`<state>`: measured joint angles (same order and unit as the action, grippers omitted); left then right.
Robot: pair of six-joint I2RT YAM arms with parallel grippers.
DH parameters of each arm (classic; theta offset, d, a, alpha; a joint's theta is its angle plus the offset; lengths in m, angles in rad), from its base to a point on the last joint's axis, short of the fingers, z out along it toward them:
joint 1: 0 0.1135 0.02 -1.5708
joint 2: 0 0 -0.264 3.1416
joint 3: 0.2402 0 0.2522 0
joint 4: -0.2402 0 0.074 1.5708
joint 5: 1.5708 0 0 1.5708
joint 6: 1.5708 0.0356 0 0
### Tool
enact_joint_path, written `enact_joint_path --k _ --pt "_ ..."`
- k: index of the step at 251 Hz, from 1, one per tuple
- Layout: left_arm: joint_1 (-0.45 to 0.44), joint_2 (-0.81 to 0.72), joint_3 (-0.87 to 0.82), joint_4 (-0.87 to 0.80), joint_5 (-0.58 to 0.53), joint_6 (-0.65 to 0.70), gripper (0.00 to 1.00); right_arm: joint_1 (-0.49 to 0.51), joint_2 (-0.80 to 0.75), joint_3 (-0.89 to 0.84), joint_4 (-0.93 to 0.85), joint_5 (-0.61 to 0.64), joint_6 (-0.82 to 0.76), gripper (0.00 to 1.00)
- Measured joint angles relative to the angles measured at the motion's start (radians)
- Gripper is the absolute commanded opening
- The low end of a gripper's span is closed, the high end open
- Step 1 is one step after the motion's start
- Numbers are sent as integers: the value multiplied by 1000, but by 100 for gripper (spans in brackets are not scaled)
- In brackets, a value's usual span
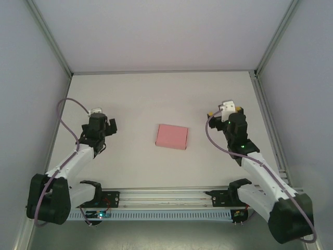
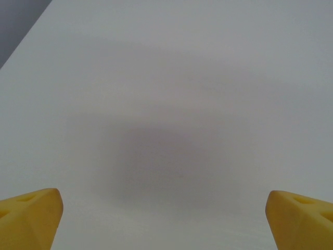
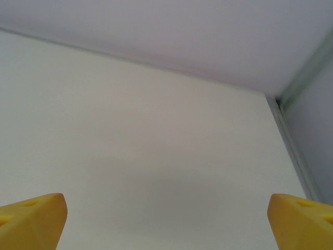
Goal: Assemble paper box
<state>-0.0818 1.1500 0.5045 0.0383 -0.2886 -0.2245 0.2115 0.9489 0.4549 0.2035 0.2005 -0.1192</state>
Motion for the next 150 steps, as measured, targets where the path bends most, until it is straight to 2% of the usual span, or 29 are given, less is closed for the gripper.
enact_joint_path --k 22,57,117,136,150 --pt "34 55 -43 119 11 50 100 -32 66 -122 137 -7 23 98" --pt "39 141 -99 334 45 112 100 -60 233 -233 415 -12 32 98" --pt "54 232 -142 612 142 158 100 -98 421 -241 748 -86 18 98" --pt "58 343 -164 791 175 165 100 -111 456 -241 805 -105 20 98" --pt "58 404 -162 803 190 166 100 -132 481 -241 845 -127 28 98"
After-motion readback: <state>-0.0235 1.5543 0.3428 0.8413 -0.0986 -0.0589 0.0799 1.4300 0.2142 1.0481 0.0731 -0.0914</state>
